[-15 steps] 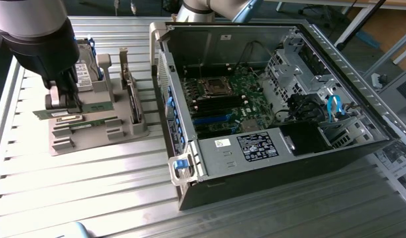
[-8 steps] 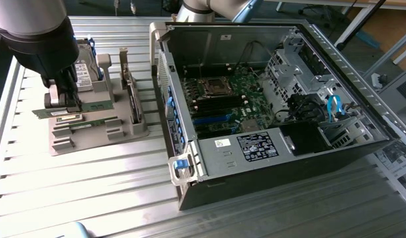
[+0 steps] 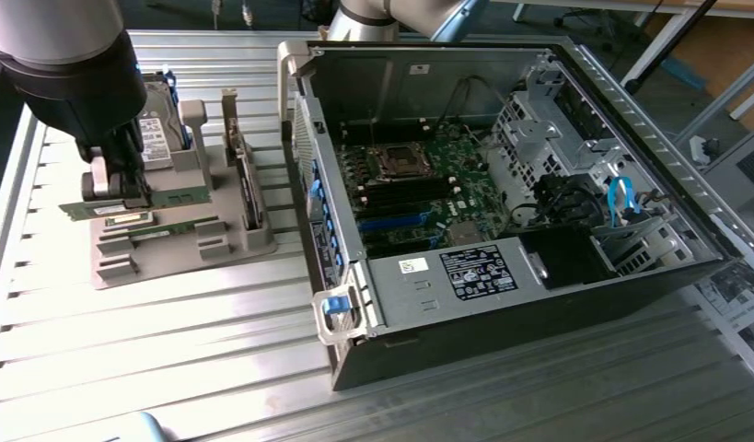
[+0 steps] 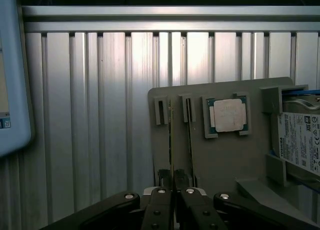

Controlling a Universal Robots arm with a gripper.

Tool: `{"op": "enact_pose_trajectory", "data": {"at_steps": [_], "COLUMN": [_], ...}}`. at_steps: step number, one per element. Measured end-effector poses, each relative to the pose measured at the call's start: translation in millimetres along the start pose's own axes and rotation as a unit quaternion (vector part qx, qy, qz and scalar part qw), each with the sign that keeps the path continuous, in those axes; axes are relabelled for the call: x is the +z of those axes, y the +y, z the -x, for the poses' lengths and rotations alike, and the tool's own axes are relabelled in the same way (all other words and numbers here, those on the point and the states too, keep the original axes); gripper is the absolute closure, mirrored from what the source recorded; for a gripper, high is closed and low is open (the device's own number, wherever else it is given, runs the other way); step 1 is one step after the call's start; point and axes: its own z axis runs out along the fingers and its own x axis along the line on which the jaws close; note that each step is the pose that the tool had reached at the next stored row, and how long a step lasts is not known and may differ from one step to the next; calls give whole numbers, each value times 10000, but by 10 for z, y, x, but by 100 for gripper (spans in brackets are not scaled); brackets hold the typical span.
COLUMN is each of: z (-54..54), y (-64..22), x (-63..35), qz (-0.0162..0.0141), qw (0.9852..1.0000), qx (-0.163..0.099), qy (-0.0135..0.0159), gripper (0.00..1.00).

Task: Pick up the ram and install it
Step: 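Pick up the ram and move it above insertion slot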

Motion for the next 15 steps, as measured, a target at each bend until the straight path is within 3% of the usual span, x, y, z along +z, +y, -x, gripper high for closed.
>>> {"op": "enact_pose_trajectory", "data": {"at_steps": [15], "z": [0], "y": [0], "x": [-8], "qz": [0], "qw": [10000], "qx": [1], "qy": [46], "gripper": [86]}}
